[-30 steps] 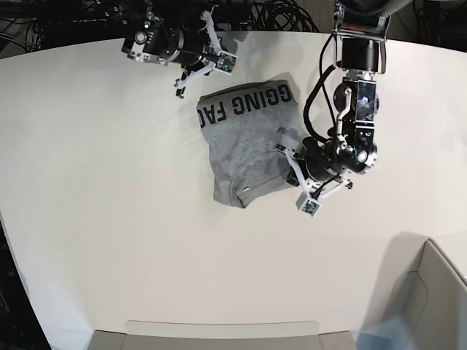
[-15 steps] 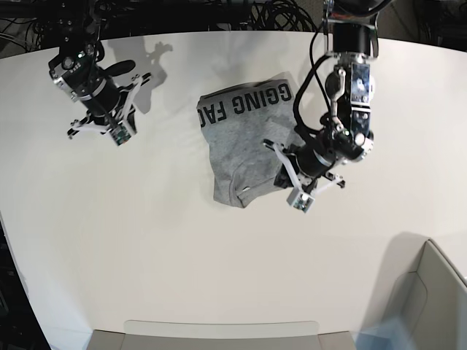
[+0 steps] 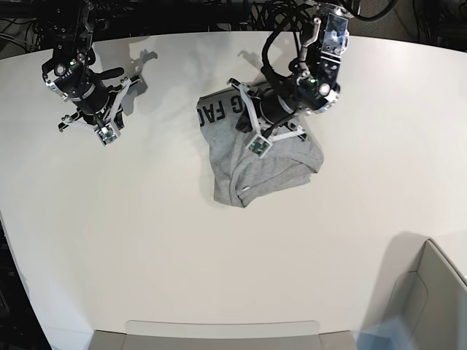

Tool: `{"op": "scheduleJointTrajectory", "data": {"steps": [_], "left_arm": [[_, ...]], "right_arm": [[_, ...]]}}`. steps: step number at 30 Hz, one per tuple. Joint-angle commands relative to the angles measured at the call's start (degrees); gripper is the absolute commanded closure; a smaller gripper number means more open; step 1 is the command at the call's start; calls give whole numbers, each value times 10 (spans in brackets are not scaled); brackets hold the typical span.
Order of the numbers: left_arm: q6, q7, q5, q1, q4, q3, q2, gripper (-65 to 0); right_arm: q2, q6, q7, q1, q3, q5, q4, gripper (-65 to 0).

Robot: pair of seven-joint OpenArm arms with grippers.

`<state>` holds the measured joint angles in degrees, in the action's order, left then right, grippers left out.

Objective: Fold the T-shirt properly
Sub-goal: 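Drag the folded bundle across the table with the left gripper and release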

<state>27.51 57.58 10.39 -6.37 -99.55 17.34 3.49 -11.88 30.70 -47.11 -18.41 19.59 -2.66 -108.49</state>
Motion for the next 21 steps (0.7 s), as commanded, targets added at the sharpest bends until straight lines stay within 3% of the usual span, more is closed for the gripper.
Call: {"op": "scheduleJointTrajectory", "data": {"steps": [1,6,17,21], "left_arm": [[-11,-7,-14,9,16,8,2,0],[-26,-31,-64,25,80,11,12,0],[-24,-39,-77,64,160,11,179,0],[-24,-73,-77,99,208,11,231,0]], "right_arm": [[-6,0,11,3,1,-2,-11,0],[-6,0,11,3,2,-2,-11,0],[-6,0,12,-1,1,-2,-9,0],[-6,0,12,2,1,-2,-9,0]]}}
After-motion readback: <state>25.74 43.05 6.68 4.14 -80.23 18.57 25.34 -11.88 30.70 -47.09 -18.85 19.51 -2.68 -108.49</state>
